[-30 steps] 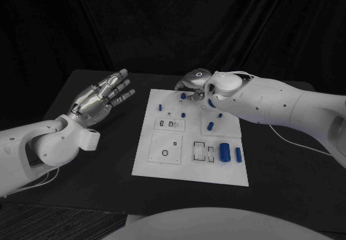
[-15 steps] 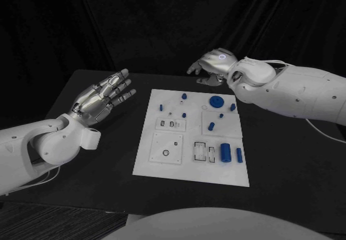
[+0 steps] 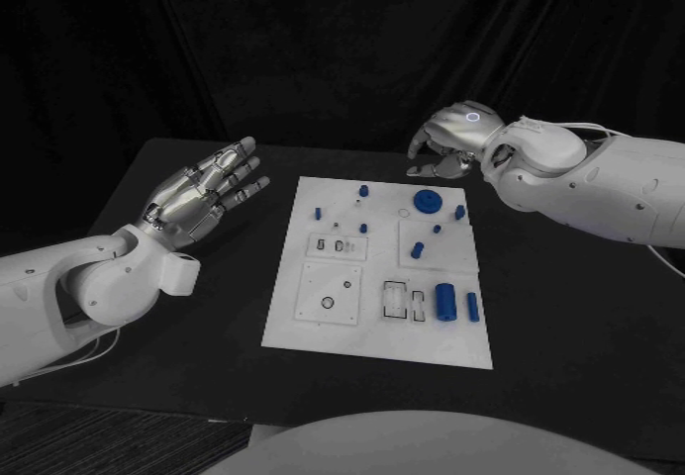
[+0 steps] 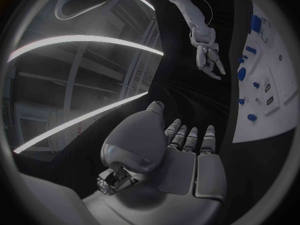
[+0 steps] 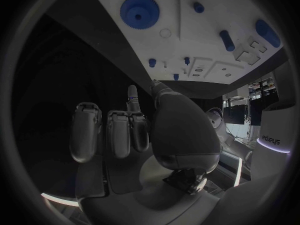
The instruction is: Assemble the parts on the task board
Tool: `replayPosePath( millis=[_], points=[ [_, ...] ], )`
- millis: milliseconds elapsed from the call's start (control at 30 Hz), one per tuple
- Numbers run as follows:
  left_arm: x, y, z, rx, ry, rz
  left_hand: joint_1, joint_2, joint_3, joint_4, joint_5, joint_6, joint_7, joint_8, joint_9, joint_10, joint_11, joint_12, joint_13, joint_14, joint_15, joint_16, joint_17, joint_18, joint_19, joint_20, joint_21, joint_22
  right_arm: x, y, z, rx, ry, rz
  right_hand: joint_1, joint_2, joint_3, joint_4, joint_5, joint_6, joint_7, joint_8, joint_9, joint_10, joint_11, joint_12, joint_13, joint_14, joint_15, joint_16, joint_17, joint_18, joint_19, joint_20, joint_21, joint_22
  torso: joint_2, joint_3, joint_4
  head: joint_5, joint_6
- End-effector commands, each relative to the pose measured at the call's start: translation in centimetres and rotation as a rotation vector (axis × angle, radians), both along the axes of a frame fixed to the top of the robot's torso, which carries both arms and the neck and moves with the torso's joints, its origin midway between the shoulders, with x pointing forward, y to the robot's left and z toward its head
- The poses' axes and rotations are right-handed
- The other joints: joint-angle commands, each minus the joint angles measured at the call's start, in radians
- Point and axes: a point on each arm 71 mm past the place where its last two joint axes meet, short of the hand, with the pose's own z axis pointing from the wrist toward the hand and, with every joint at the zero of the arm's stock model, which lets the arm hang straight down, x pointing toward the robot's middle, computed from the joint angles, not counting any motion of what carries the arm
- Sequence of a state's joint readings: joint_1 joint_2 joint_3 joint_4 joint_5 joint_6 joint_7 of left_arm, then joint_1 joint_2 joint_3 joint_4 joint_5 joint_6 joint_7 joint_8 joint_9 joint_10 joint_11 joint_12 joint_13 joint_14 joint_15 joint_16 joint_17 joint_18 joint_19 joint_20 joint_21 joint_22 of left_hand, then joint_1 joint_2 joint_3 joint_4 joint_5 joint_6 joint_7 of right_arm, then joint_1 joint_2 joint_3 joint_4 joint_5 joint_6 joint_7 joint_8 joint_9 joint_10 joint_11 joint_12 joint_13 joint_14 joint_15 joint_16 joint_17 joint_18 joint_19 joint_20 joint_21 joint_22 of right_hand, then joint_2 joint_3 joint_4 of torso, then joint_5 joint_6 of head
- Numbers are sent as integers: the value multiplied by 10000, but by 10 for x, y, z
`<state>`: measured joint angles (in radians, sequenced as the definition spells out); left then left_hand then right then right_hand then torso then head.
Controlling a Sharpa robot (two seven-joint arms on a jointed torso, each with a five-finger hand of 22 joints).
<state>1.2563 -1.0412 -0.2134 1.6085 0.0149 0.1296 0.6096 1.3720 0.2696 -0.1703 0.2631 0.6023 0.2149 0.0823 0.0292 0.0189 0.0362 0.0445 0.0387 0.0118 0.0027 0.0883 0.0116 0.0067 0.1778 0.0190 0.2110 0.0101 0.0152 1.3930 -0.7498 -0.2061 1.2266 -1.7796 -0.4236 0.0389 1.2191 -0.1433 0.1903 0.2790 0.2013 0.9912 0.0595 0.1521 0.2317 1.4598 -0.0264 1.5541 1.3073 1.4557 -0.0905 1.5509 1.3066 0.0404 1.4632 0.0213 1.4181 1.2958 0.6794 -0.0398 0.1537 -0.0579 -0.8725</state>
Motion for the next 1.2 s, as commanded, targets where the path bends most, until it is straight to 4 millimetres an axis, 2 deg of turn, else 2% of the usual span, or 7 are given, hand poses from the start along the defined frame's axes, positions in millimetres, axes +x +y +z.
replayPosePath(
  millis=[33, 133, 333, 400, 500, 633, 1200],
  points=[
    [0, -1, 1, -118, -79, -149, 195, 13, 543, -87, 206, 87, 15, 136, 140, -42, 130, 226, 57, 63, 145, 132, 19, 6, 59, 22, 124, -4, 2, -7, -13, -512, 887, -1039, -390, -191, -34, 151, 11, -423, -36, -37, 114, 1110, 6, 166, 2635, 1151, -43, 199, 2641, -3, 115, -21, 193, 1672, 8, -11, -11, -117, -2],
    [0, -2, 1, -129, -78, -169, 204, 10, 552, -93, 215, 90, 16, 136, 139, -40, 133, 231, 58, 64, 153, 134, 20, 6, 57, 24, 122, -5, 1, -10, -22, -680, 1227, -1291, -408, -298, -67, 149, -284, -962, -65, -331, -2, 1110, -20, 166, 2635, 1151, -72, 199, 2641, -15, 151, -40, 254, 1742, 22, 17, -13, -128, -2],
    [0, -2, 1, -136, -65, -190, 214, 8, 561, -100, 224, 93, 17, 136, 139, -40, 134, 231, 58, 66, 160, 139, 21, 4, 59, 26, 124, -4, -2, -14, -34, -883, 1660, -1572, -222, -384, -90, 138, -382, -1371, -47, -567, -157, 1110, -18, 166, 2635, 1151, -85, 199, 2641, -34, 196, -57, 320, 1818, 18, 23, -8, -104, -2],
    [0, -2, 1, -136, -62, -196, 214, 8, 561, -100, 224, 93, 17, 136, 139, -40, 134, 231, 58, 66, 160, 139, 21, 4, 59, 26, 124, -4, -3, -15, -37, -917, 1731, -1622, -109, -356, -64, 135, -226, -1390, -41, -584, -191, 1110, -13, 166, 2635, 1151, -83, 199, 2641, -34, 197, -57, 321, 1828, 17, 18, -7, -114, -2],
    [0, -2, 1, -141, -59, -204, 214, 8, 561, -100, 224, 93, 17, 136, 139, -40, 134, 231, 58, 66, 160, 139, 21, 4, 59, 26, 124, -4, -3, -16, -40, -960, 1823, -1671, 209, -242, 74, 113, 646, -1236, -38, -510, -209, 1110, -9, 166, 2635, 1151, -82, 199, 2641, -41, 214, -57, 347, 1870, 12, 14, -10, -103, -2],
    [0, -1, 1, -142, -52, -209, 214, 8, 561, -100, 224, 93, 17, 136, 139, -40, 134, 231, 58, 66, 160, 139, 21, 4, 59, 26, 124, -4, -3, -17, -43, -1009, 1911, -1709, 386, -189, 160, 91, 1403, -1104, -51, -438, -209, 1110, -20, 166, 2635, 1151, -90, 199, 2641, -48, 233, -62, 370, 1914, 11, 20, 14, -114, -2],
    [0, -1, 0, -159, -48, -233, 228, 8, 577, -110, 236, 96, 20, 137, 139, -41, 133, 232, 57, 67, 170, 144, 22, 2, 62, 30, 126, -3, -1, -26, -46, -1148, 2027, -2081, 596, -195, 232, 37, 1706, -1159, -38, -451, -205, 1110, -17, 166, 2635, 1151, -95, 199, 2641, -54, 249, -67, 388, 1947, 13, 11, 8, -83, -2]
  ],
)
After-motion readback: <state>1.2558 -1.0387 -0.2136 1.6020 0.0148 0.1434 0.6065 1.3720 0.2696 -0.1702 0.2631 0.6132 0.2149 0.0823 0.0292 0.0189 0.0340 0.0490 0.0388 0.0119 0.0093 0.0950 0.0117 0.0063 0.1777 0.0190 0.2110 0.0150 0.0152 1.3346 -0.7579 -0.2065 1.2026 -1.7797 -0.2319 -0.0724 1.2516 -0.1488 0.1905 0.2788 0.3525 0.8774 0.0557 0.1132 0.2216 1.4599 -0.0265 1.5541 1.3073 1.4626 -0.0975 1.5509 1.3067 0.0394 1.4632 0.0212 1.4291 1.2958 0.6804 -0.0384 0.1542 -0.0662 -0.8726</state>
